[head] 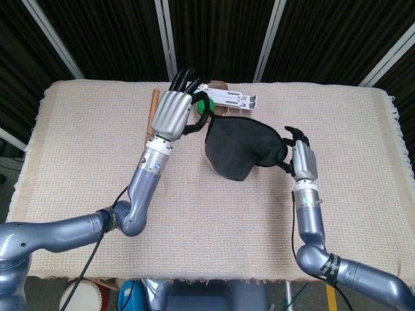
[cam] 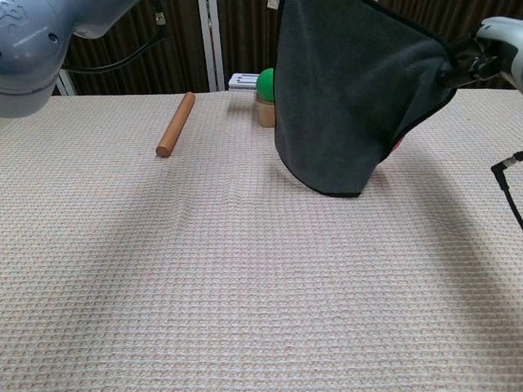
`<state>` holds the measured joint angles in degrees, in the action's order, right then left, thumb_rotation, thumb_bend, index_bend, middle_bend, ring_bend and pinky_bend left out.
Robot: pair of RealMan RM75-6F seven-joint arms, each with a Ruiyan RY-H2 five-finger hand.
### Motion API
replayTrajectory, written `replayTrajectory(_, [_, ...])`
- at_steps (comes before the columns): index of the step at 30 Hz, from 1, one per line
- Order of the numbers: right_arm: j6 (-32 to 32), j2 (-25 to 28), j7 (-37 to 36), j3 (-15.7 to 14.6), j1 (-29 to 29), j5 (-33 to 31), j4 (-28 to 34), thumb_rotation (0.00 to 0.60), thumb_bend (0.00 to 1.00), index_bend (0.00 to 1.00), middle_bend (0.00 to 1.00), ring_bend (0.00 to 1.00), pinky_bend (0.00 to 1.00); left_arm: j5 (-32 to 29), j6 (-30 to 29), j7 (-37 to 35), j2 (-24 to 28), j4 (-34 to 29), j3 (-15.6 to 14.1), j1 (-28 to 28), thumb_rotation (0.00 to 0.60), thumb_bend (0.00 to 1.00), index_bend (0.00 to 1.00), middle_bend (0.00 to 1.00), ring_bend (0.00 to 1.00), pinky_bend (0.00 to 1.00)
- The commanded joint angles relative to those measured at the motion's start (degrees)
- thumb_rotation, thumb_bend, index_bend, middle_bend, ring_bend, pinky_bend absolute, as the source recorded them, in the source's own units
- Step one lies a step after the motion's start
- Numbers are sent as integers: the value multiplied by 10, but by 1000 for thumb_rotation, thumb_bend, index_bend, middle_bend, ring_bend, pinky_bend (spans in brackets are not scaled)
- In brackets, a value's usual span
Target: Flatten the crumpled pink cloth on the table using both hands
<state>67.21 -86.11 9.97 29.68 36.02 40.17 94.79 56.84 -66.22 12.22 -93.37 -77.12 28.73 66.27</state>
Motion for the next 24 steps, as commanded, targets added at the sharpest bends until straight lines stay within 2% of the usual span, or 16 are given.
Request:
replayTrajectory(1, [7, 9, 12, 7, 7, -2, 2, 600, 636, 636, 156, 0, 0, 0, 5, -12, 8, 2, -3, -11, 600, 495, 619, 212, 0, 0])
replayTrajectory(12, [12, 15, 46, 27, 46, -17, -15, 600, 636, 636, 157, 0, 0, -2, 21, -45, 12, 21, -9, -32, 600, 494, 620, 213, 0, 0])
replayTrajectory(17, [10, 4, 60, 53, 88, -30, -63, 600, 636, 636, 156, 0, 0, -19, 28, -58, -10, 61, 2, -26, 600, 495, 622, 214, 0, 0])
replayTrajectory(24, [6, -12, 55, 64, 114, -32, -116, 600, 636, 636, 157, 0, 0, -29, 36, -63, -34, 108, 12, -12, 600, 494, 628, 220, 0, 0])
